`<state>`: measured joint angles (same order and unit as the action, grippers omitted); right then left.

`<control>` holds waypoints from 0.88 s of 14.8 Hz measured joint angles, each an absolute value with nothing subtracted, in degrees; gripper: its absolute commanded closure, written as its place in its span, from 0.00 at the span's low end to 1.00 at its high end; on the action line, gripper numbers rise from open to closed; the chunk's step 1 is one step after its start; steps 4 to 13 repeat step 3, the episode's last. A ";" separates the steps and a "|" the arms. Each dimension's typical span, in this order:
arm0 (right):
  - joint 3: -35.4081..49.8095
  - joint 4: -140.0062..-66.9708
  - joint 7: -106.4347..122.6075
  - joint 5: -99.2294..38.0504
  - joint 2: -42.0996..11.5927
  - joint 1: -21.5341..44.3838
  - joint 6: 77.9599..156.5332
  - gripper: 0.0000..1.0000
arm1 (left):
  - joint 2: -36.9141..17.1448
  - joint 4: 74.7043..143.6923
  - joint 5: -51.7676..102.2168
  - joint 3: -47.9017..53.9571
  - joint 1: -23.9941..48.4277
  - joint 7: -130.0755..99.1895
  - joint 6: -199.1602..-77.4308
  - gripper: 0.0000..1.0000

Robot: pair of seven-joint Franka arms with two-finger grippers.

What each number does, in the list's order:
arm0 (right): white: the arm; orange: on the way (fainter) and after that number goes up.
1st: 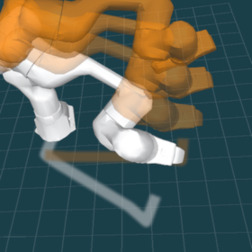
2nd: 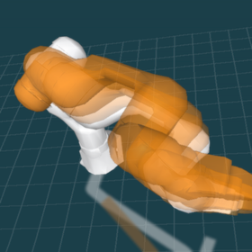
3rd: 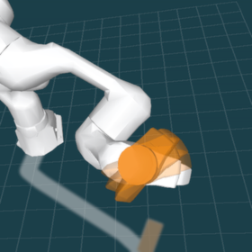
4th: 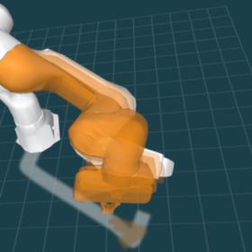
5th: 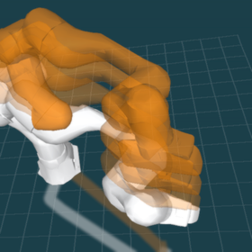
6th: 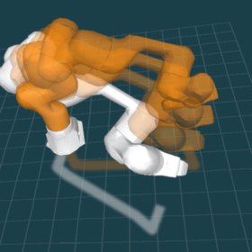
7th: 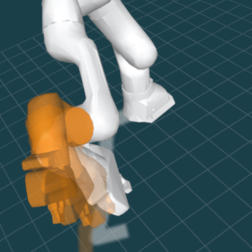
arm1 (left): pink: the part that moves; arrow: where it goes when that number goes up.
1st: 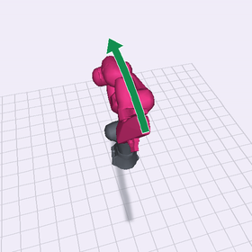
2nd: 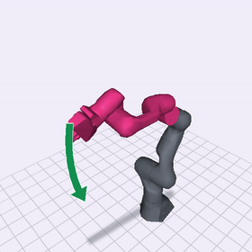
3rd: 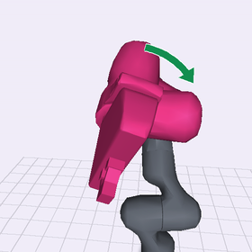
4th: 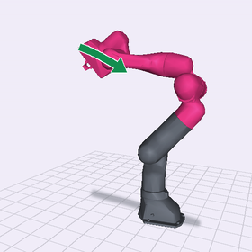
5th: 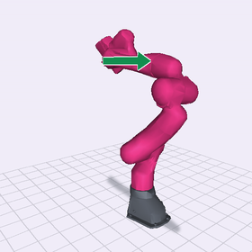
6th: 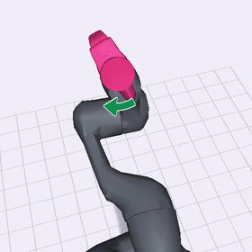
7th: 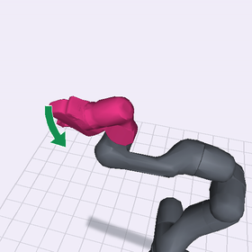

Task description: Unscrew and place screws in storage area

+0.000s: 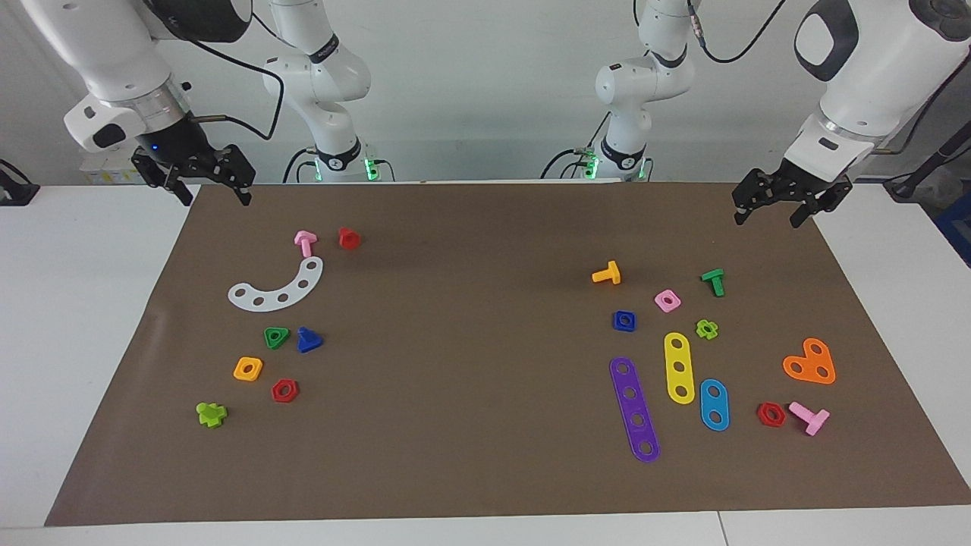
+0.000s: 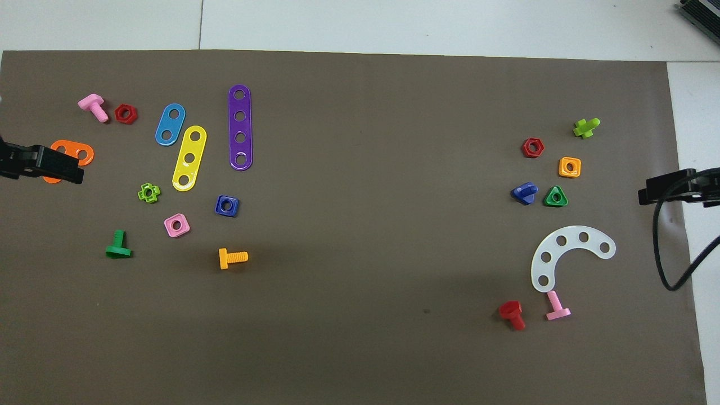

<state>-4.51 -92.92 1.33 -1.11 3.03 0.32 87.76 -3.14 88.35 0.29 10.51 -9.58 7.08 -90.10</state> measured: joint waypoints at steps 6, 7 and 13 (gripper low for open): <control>-4.42 -92.93 1.33 0.71 3.40 0.33 86.64 0.00 | -3.14 88.35 0.29 10.51 -9.58 7.08 -90.10 0.00; -4.42 -92.93 1.33 0.71 3.40 0.33 86.64 0.00 | -3.14 88.35 0.29 10.51 -9.58 7.08 -90.10 0.00; -4.42 -92.93 1.33 0.71 3.40 0.33 86.64 0.00 | -3.14 88.35 0.29 10.51 -9.58 7.08 -90.10 0.00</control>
